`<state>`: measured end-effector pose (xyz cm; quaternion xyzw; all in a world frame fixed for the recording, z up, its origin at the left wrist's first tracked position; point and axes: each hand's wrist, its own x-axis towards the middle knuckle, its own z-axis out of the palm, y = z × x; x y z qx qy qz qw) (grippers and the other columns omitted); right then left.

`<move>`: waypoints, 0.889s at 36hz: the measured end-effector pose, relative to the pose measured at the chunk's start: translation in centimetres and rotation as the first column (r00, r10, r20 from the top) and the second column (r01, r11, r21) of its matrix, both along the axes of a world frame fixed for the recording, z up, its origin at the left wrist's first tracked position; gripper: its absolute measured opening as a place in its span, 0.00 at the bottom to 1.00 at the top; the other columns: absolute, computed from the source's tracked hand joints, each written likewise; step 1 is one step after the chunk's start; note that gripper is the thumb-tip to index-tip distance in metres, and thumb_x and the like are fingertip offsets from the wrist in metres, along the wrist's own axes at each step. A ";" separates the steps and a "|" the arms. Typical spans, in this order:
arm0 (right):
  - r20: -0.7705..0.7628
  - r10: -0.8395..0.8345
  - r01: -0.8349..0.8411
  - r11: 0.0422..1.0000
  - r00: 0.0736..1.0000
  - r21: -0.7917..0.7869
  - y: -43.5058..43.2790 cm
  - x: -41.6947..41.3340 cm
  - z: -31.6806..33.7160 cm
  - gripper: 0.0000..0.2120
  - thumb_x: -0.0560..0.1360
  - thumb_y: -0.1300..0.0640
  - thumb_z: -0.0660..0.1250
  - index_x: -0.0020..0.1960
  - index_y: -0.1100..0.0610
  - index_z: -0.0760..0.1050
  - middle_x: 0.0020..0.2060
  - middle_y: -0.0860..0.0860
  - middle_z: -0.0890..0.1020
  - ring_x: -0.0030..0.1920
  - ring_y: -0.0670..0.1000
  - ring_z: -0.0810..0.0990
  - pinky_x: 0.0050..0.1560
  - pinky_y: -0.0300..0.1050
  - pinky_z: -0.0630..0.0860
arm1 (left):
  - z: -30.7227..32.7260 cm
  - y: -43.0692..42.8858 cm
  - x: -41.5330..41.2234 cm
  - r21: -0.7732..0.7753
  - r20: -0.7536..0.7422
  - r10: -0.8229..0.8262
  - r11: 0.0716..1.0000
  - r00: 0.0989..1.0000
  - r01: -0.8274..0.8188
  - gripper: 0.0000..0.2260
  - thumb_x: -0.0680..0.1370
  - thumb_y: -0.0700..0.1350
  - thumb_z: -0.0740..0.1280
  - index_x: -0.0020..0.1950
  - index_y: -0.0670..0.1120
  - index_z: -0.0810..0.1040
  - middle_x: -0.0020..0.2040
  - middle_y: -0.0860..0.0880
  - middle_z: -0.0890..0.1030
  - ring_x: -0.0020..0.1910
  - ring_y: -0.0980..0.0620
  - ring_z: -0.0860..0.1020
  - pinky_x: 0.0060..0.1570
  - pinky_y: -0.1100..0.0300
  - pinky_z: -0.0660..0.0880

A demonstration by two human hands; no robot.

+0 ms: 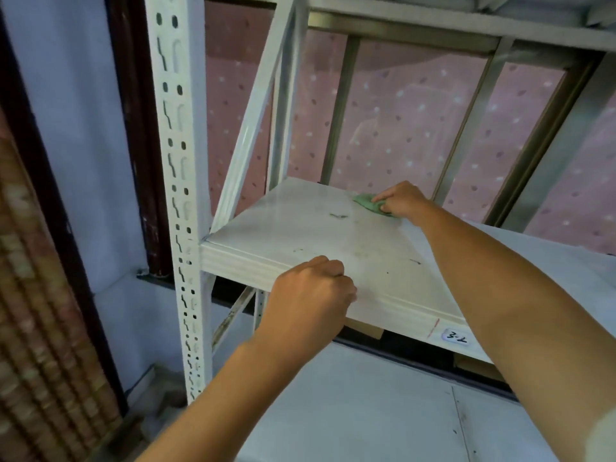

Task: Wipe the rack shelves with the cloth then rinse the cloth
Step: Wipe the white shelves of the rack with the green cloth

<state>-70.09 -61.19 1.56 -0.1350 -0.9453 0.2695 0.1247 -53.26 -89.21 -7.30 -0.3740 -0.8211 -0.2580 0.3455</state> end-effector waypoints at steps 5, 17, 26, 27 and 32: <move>0.008 0.184 -0.184 0.982 0.983 0.043 -0.9 1.5 -0.4 0.15 0.74 0.63 0.71 0.58 0.50 0.83 0.61 0.48 0.82 0.58 0.47 0.78 0.56 0.33 0.68 | 0.6 0.3 0.1 0.057 0.015 0.001 0.998 1.000 -0.001 0.06 0.72 0.42 0.72 0.36 0.50 0.86 0.32 0.54 0.78 0.33 0.52 0.75 0.24 0.58 0.72; 0.108 0.610 -0.609 0.792 0.785 -0.039 -1.9 10.8 -1.0 0.17 0.75 0.67 0.70 0.59 0.51 0.83 0.60 0.39 0.80 0.62 0.35 0.76 0.63 0.29 0.70 | 0.3 0.7 0.7 0.045 0.000 0.093 0.995 0.996 -0.093 0.07 0.72 0.39 0.74 0.35 0.49 0.85 0.33 0.53 0.77 0.34 0.51 0.75 0.24 0.54 0.72; 0.025 0.372 -0.370 0.908 0.928 0.198 0.0 3.1 -0.6 0.14 0.75 0.60 0.70 0.59 0.49 0.83 0.55 0.46 0.85 0.40 0.40 0.80 0.46 0.26 0.73 | 0.3 0.6 0.9 0.033 0.023 0.107 0.994 0.994 -0.108 0.07 0.72 0.39 0.74 0.35 0.49 0.84 0.33 0.54 0.77 0.33 0.52 0.74 0.24 0.54 0.72; 0.024 0.334 -0.330 0.917 0.942 0.224 0.1 2.0 -0.5 0.14 0.75 0.60 0.70 0.59 0.50 0.83 0.55 0.48 0.85 0.38 0.40 0.77 0.42 0.26 0.71 | 0.3 0.6 1.0 0.029 0.023 0.113 0.993 0.993 -0.114 0.07 0.73 0.40 0.74 0.35 0.49 0.84 0.33 0.54 0.77 0.33 0.53 0.73 0.24 0.54 0.72; 0.017 0.200 -0.199 0.953 0.980 0.230 -1.2 -2.9 -0.3 0.15 0.74 0.62 0.68 0.59 0.52 0.83 0.60 0.49 0.83 0.58 0.51 0.80 0.63 0.38 0.73 | 0.3 0.8 1.2 0.025 0.017 0.143 0.989 0.990 -0.143 0.08 0.73 0.40 0.74 0.34 0.49 0.84 0.32 0.54 0.76 0.33 0.53 0.72 0.23 0.54 0.71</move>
